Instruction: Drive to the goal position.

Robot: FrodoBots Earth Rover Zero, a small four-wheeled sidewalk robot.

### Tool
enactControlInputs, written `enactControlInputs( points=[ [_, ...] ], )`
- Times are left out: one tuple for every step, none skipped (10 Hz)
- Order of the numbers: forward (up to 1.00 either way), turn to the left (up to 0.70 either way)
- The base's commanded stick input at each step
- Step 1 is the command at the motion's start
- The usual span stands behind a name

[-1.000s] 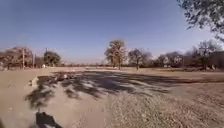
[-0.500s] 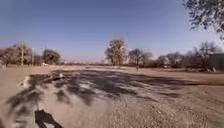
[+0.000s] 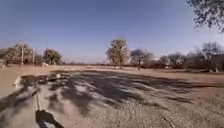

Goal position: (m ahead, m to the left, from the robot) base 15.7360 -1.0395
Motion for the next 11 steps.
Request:
enactControlInputs(
  points=[
    [0.7, 0.0],
    [0.7, 0.0],
    [0.7, 0.0],
    [0.7, 0.0],
    [0.7, 0.0],
    [0.7, 0.0],
    [0.7, 0.0],
    [0.7, 0.0],
    [0.7, 0.0],
    [0.7, 0.0],
    [0.7, 0.0]
  ],
)
